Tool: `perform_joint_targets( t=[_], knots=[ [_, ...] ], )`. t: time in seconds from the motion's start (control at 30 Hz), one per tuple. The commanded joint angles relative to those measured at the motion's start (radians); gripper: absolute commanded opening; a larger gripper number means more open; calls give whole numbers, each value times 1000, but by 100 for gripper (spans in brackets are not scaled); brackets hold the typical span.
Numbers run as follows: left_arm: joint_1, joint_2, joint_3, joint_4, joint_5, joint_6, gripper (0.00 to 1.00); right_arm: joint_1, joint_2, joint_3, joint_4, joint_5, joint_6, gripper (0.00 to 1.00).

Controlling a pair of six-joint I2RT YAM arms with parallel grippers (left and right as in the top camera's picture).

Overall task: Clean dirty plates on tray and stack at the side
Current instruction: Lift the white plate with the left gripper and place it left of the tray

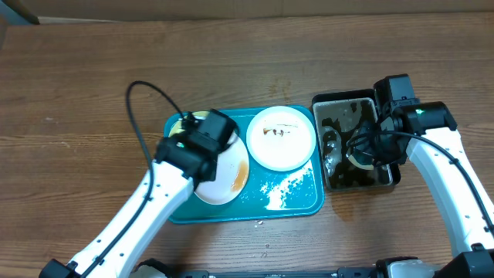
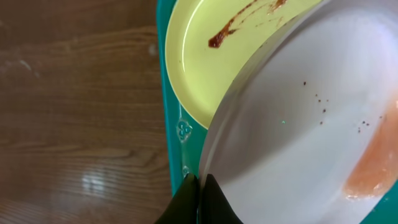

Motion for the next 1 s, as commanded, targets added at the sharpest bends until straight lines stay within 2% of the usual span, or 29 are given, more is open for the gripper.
perform_joint_targets(
  t=[0.0,0.17,0.57,0.97],
  knots=[
    [-73,-23,27,4,-177,-14,4,-3,-18,-3,7,7,-3,4],
    [-186,-23,27,27,-322,-14,4,-3,-18,-3,6,7,-3,4],
    [-354,-22,27,53,-528,-10,4,-3,-18,-3,6,7,-3,4],
    [-371,-22,27,49,-560,-10,4,-3,-18,-3,5,7,-3,4]
  ],
)
